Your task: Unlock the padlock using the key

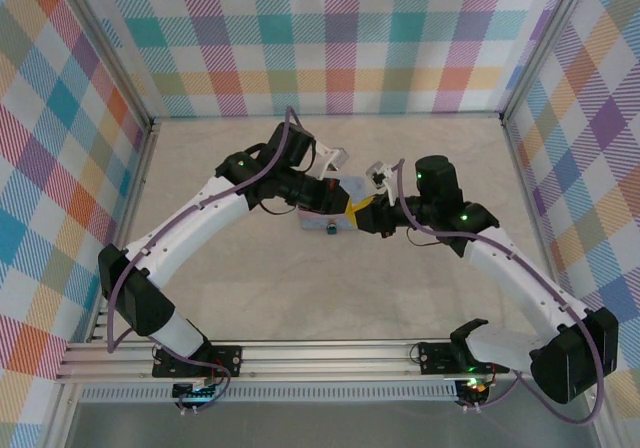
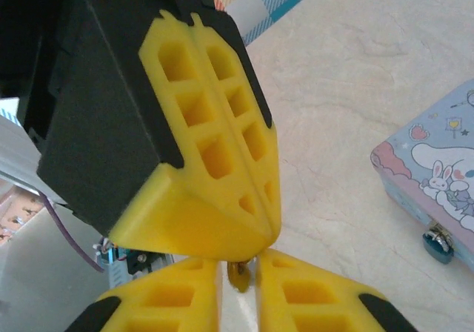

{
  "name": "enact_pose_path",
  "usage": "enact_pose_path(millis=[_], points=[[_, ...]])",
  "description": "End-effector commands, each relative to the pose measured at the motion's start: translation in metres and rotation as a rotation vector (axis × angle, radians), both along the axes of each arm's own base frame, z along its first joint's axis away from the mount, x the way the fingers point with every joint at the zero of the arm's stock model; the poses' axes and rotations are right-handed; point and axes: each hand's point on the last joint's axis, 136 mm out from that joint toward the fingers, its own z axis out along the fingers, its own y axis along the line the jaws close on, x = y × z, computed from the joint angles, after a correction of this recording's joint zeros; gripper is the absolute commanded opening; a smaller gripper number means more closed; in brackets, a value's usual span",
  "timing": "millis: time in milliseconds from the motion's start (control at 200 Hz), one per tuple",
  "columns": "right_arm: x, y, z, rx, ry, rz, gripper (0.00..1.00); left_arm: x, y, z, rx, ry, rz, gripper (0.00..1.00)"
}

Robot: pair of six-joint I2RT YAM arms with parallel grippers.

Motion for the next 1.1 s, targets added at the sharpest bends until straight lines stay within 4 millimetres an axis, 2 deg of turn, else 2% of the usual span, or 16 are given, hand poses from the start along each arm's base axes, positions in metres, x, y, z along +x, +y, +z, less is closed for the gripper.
enact_pose_path(millis=[0,90,155,175,255,330,420,465,540,615,685,850,895,975,1095], points=[[-0.001,0.008,0.017,0.028,-0.053,0.04,0.1,-0.003,-0.004,0.009,-0.028,0.005,-0.036,0.03],[0.0,0.009,0.012,0.013,-0.035,0.036,0.04,0.0,-0.004,0.009,-0.029,-0.006,-0.027,0.1],[0.002,0.009,0.007,0.006,-0.023,0.024,0.0,0.003,-0.004,0.011,-0.028,-0.024,-0.009,0.23],[0.002,0.008,0.006,0.006,-0.022,0.018,0.0,0.005,-0.003,0.012,-0.027,-0.031,0.0,0.27],[0.003,0.007,0.005,0.015,-0.02,-0.001,0.0,0.012,0.001,0.015,-0.028,-0.064,0.038,0.32],[0.005,0.005,0.004,0.023,-0.024,-0.03,0.0,0.02,0.008,0.02,-0.036,-0.09,0.09,0.44],[0.006,0.003,0.004,0.027,-0.022,-0.056,0.0,0.028,0.021,0.027,-0.062,-0.118,0.158,0.45],[0.007,0.002,0.003,0.027,-0.018,-0.067,0.0,0.032,0.029,0.031,-0.075,-0.137,0.197,0.5],[0.009,0.001,0.003,0.031,-0.009,-0.083,0.0,0.036,0.042,0.033,-0.089,-0.157,0.256,0.53],[0.012,0.001,0.004,0.044,0.002,-0.102,0.0,0.034,0.053,0.036,-0.113,-0.177,0.289,0.54],[0.014,0.001,0.009,0.072,0.005,-0.121,0.0,0.03,0.06,0.029,-0.122,-0.182,0.306,0.54],[0.018,0.004,0.027,0.176,0.004,-0.148,0.0,0.019,0.064,0.02,-0.218,-0.173,0.315,0.54],[0.018,0.005,0.032,0.21,0.012,-0.151,0.0,0.018,0.061,0.025,-0.283,-0.191,0.301,0.54],[0.018,0.007,0.038,0.266,0.028,-0.148,0.0,0.015,0.057,0.026,-0.354,-0.195,0.289,0.62],[0.02,0.009,0.032,0.313,0.065,-0.153,0.0,0.015,0.053,0.017,-0.399,-0.192,0.277,0.63]])
